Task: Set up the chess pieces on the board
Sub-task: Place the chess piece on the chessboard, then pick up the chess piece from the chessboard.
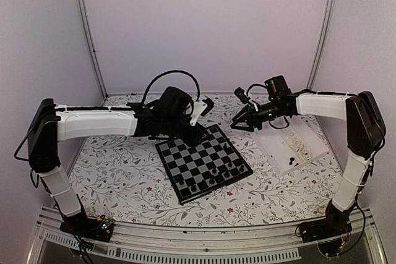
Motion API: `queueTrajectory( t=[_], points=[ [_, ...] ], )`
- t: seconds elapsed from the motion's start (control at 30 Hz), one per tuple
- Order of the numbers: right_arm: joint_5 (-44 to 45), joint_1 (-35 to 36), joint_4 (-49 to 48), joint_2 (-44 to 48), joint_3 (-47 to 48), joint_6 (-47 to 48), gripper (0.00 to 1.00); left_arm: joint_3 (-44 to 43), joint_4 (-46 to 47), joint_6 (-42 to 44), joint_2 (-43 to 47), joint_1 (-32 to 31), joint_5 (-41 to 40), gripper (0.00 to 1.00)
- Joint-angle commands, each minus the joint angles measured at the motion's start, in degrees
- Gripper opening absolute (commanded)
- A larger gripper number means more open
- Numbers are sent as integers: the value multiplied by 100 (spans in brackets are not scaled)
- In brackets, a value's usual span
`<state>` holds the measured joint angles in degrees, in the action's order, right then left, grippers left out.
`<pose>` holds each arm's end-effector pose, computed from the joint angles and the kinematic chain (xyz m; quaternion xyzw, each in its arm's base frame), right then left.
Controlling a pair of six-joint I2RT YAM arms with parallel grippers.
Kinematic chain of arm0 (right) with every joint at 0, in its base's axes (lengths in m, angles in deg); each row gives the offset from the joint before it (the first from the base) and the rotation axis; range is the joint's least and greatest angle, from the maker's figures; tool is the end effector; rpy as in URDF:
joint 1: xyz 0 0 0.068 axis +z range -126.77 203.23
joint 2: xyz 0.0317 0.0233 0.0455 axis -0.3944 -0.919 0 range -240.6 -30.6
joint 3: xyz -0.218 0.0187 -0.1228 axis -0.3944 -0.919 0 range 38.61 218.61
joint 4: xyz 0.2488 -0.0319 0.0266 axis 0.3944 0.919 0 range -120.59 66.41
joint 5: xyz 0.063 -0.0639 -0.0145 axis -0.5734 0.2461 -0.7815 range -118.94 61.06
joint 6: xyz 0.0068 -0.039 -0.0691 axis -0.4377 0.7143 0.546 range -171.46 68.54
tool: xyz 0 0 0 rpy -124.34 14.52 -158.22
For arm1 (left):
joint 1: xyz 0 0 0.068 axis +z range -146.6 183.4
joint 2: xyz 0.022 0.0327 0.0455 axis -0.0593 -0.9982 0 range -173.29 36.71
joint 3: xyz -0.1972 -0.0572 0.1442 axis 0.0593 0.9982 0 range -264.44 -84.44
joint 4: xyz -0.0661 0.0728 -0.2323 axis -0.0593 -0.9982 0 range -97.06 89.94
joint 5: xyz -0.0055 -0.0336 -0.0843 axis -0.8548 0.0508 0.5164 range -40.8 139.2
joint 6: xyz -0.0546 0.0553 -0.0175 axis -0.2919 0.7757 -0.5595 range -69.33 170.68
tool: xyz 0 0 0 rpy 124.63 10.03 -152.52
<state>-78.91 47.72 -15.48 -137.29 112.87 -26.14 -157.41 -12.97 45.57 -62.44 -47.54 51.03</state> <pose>0.3419 0.2135 0.1820 -0.4946 0.7019 0.3914 0.3310 0.2546 -0.3171 0.2120 0.3579 0.8289 -0.2146 0.3726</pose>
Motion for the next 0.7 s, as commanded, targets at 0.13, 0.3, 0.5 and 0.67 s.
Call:
queueTrajectory(
  t=[0.13,0.3,0.5,0.67],
  points=[
    [-23,-1255,151,1327,-770,-19,52,-1095,6,-3,-1159,145,313,38],
    [-218,-1810,62,1643,-866,-117,53,-1915,-270,161,-2020,146,648,37],
    [-328,-1865,74,1709,-911,-65,54,-2616,-667,254,-2675,121,756,38],
    [-362,-1864,101,1621,-888,-13,55,-3183,-1028,406,-3113,68,427,38]
  ],
)
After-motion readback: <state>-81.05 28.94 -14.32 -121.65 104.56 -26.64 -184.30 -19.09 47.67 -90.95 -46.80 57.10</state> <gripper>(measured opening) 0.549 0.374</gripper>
